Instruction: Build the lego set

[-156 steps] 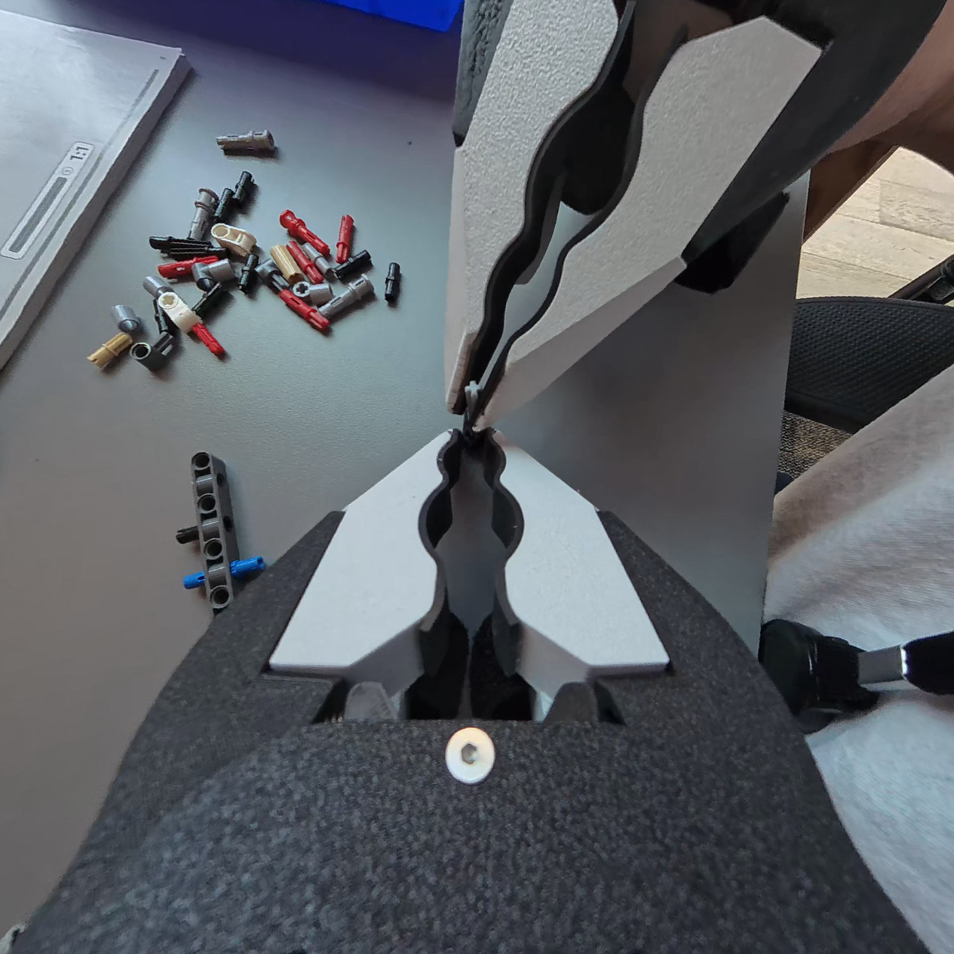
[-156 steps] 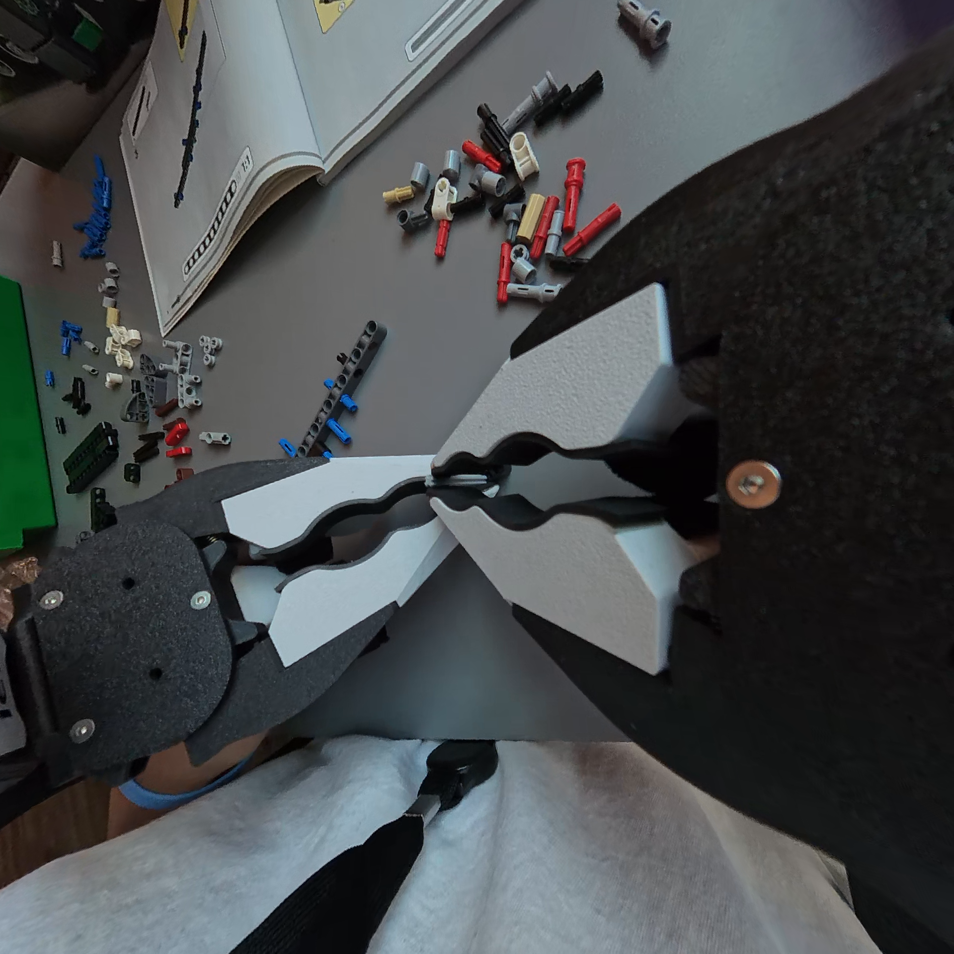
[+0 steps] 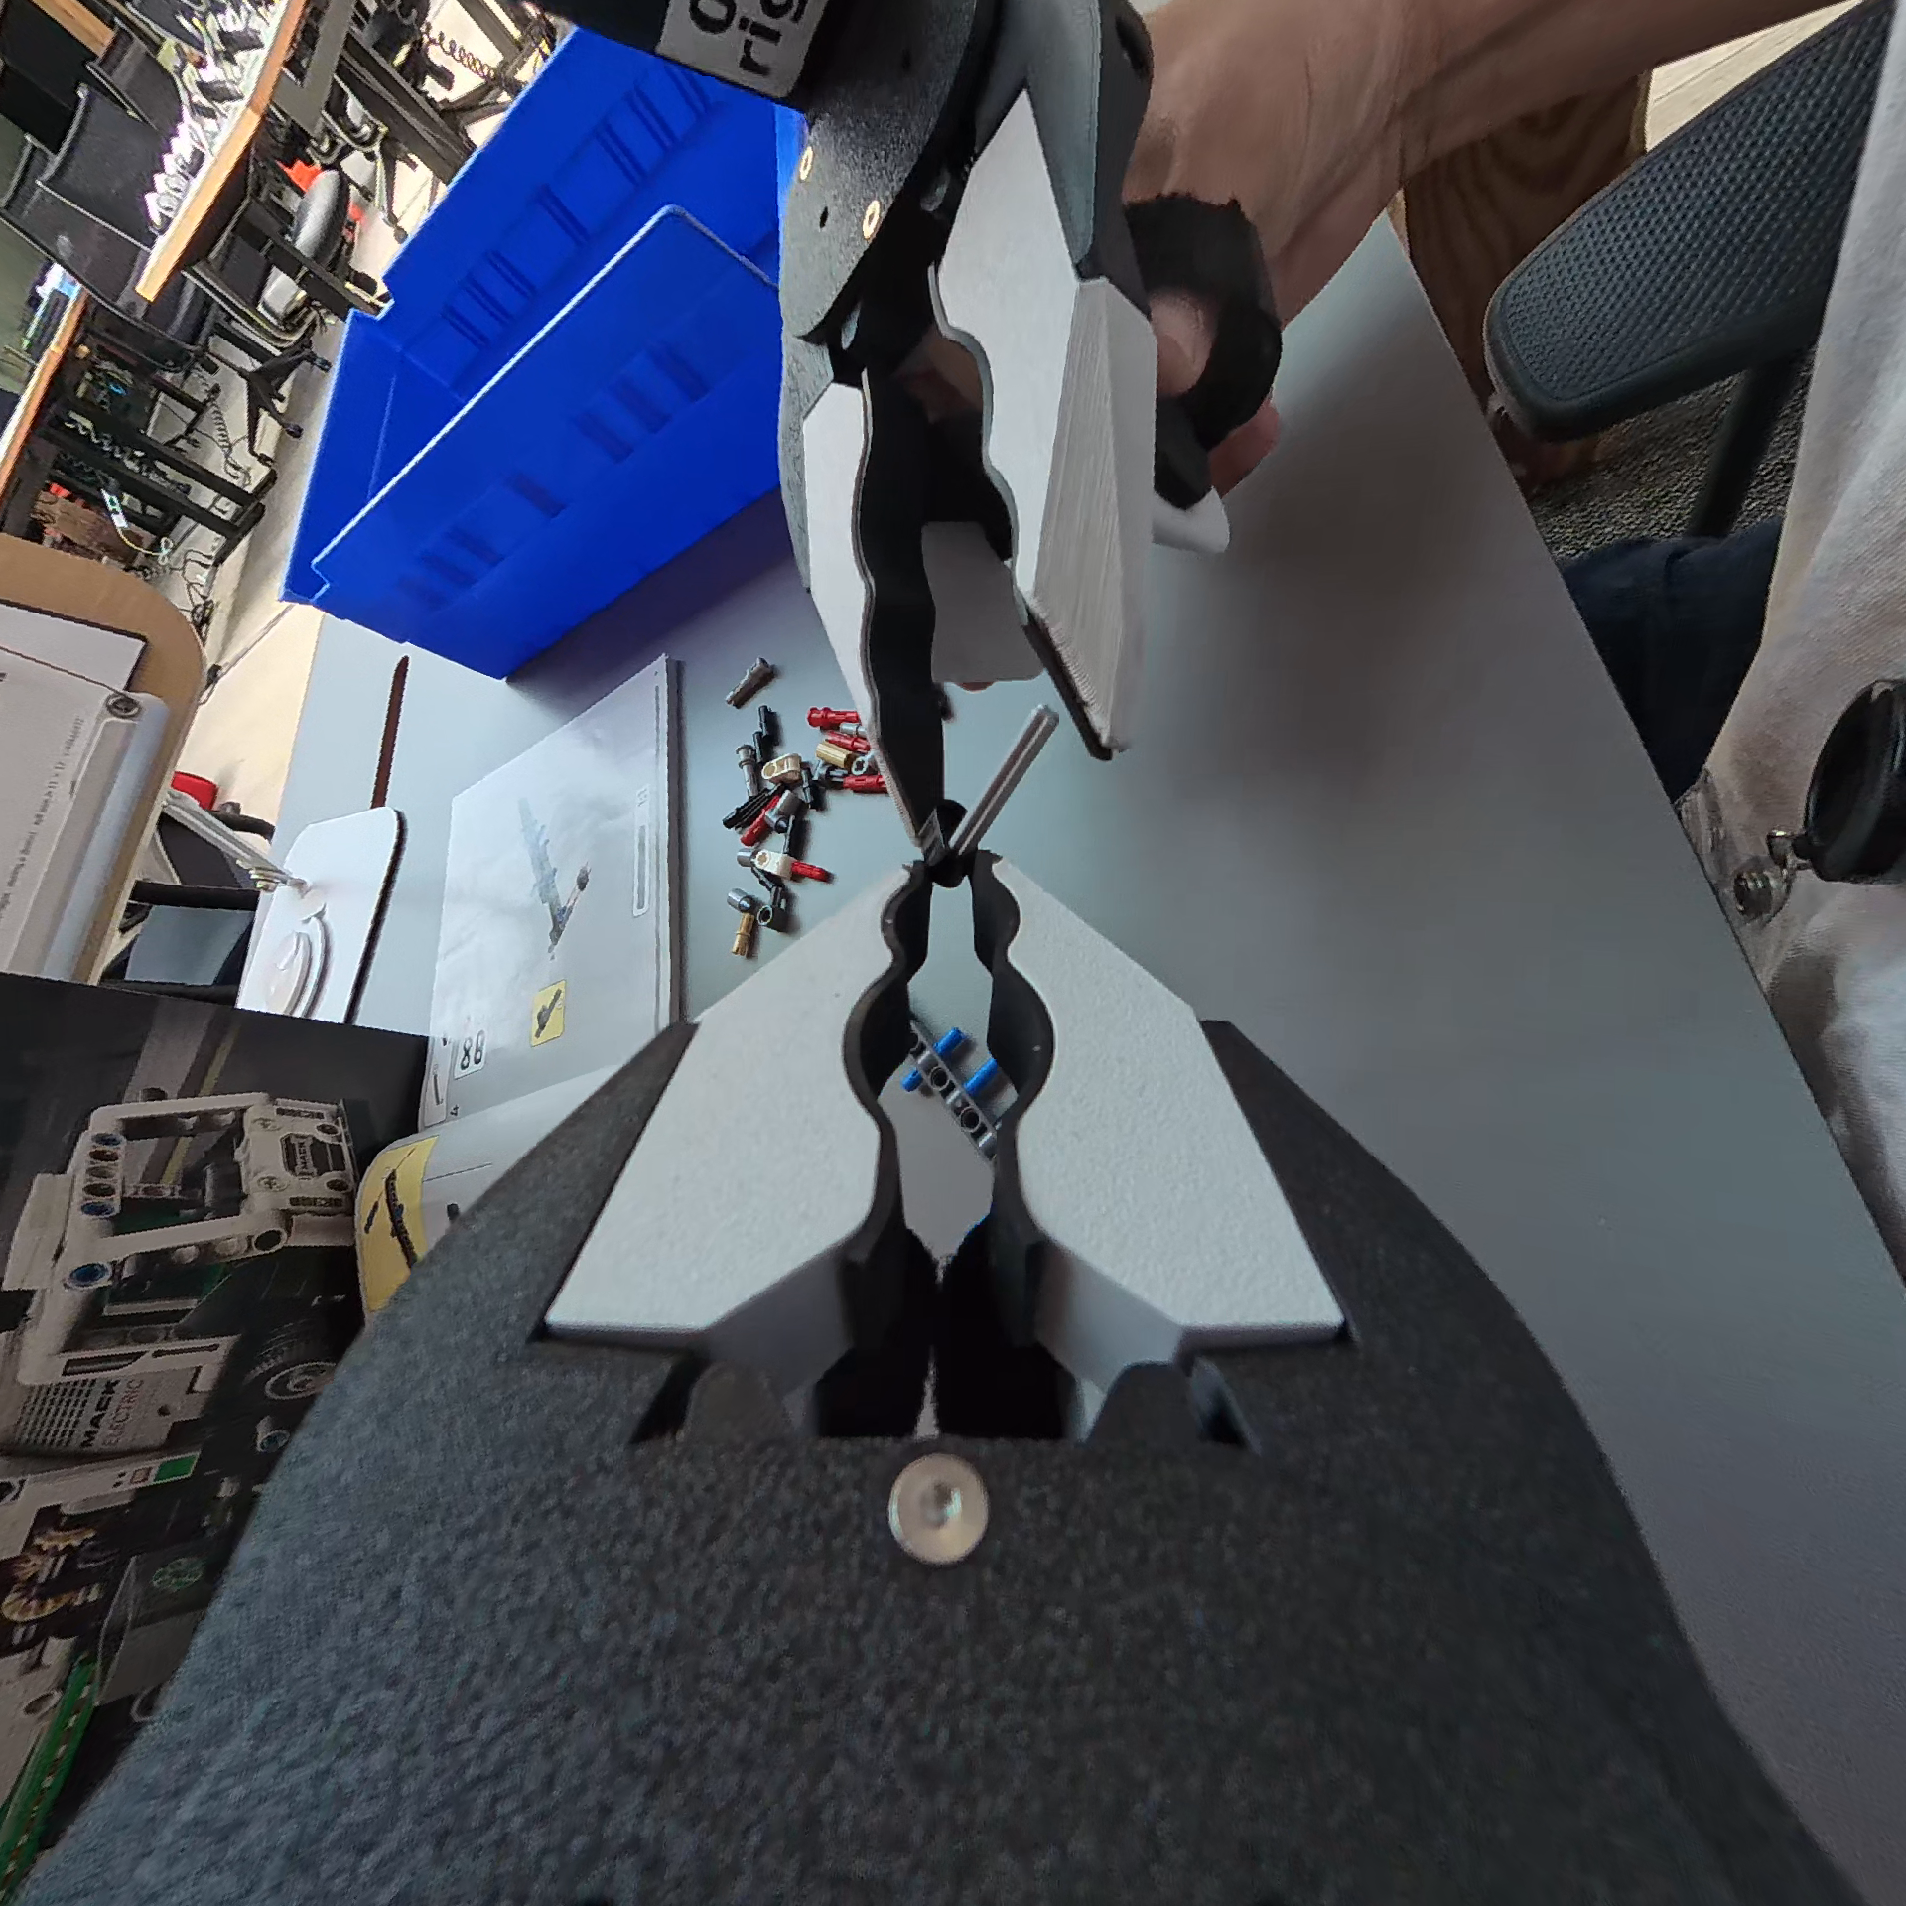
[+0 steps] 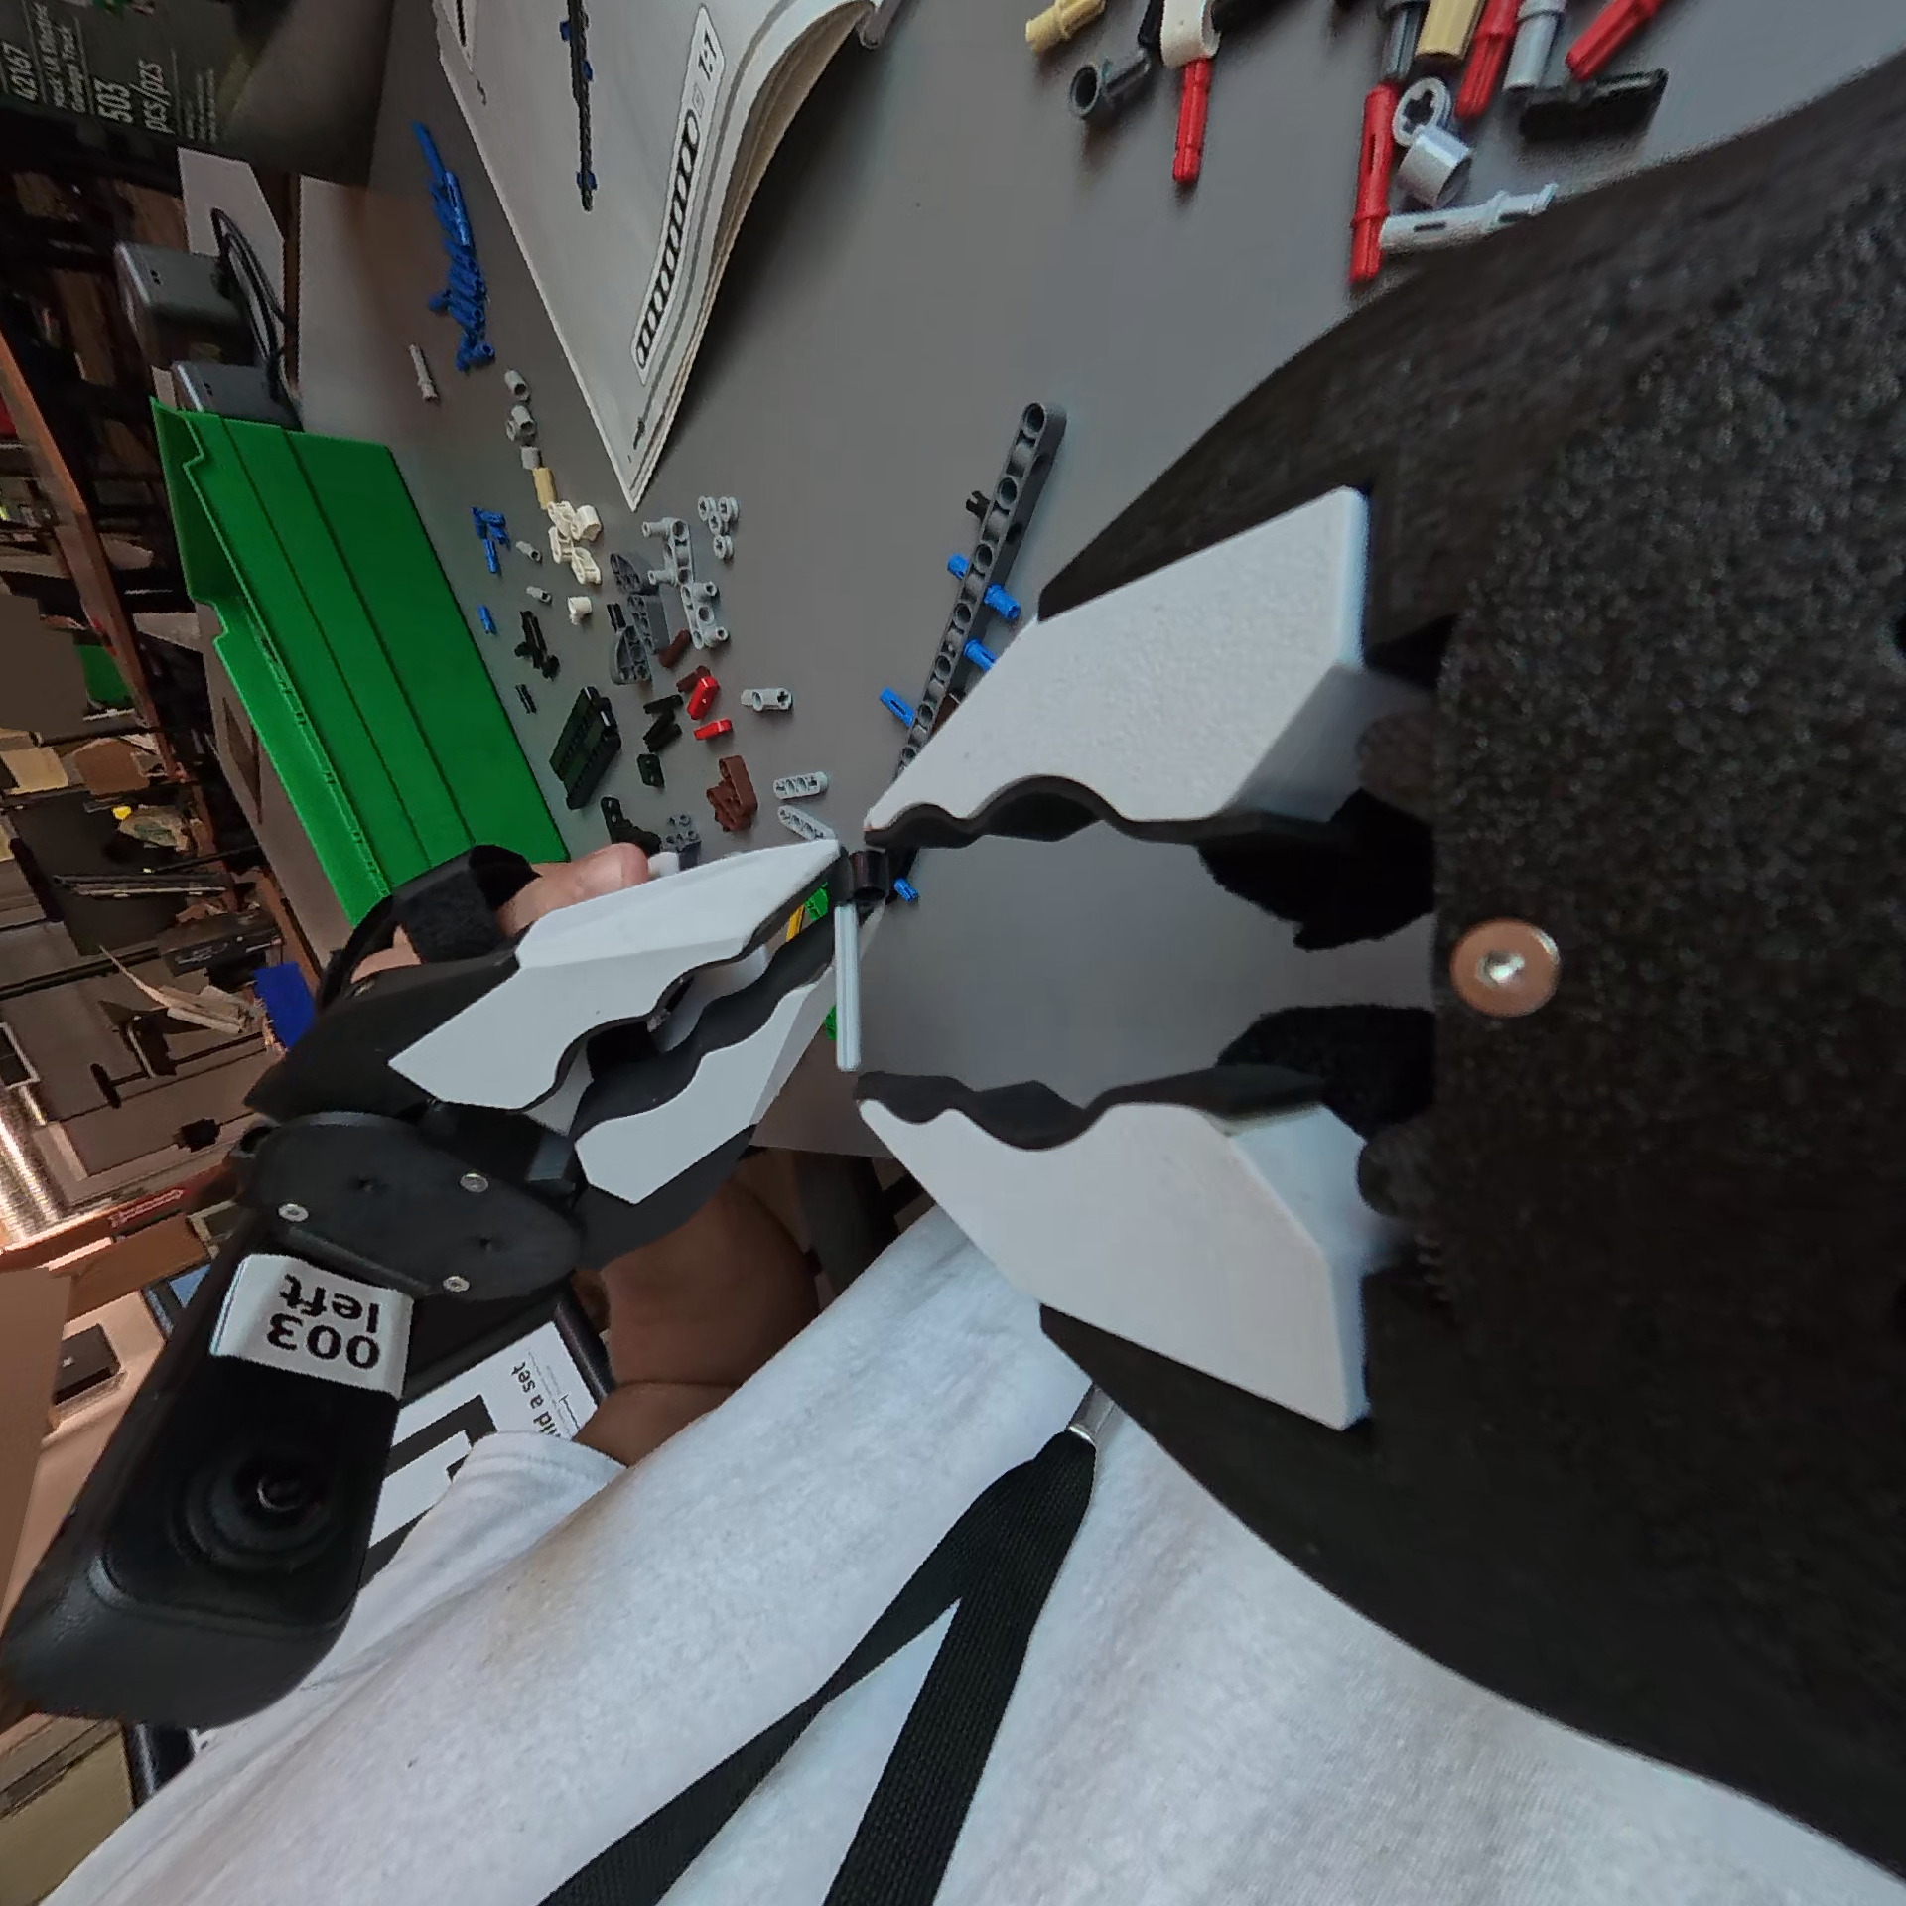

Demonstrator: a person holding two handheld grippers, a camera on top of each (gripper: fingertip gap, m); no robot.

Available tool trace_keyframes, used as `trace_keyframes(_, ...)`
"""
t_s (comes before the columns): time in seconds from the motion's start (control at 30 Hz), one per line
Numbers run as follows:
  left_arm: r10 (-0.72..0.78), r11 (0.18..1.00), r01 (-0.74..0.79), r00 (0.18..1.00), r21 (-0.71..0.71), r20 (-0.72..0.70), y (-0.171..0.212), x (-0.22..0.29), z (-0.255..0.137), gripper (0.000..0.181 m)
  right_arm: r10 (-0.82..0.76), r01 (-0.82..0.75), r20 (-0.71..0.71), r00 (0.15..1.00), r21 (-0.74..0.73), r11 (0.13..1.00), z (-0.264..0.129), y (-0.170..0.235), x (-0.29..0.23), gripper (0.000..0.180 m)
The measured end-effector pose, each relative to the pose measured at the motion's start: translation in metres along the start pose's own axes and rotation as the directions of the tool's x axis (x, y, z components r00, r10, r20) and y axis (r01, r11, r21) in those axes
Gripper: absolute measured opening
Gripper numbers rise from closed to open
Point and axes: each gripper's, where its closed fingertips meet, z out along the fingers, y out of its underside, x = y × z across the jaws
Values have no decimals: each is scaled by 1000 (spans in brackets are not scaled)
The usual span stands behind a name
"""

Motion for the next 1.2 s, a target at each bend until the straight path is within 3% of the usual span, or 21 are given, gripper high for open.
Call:
trace_keyframes(0.23, 145, 989, -144, 986, -12, 83, -5, -3, -1, 7, 105, -110, 84, 991, 57, 992, -1, -5, -5, 46)
trace_keyframes(1.03, 210, 978, -206, 967, -38, 145, -8, 0, 4, 6, 82, -89, 68, 994, 97, 991, -2, -1, -4, 35)
trace_keyframes(1.2, 108, 994, -109, 982, -4, 153, -9, 0, 4, 8, 36, -38, 29, 999, 66, 997, -2, 0, -4, 35)
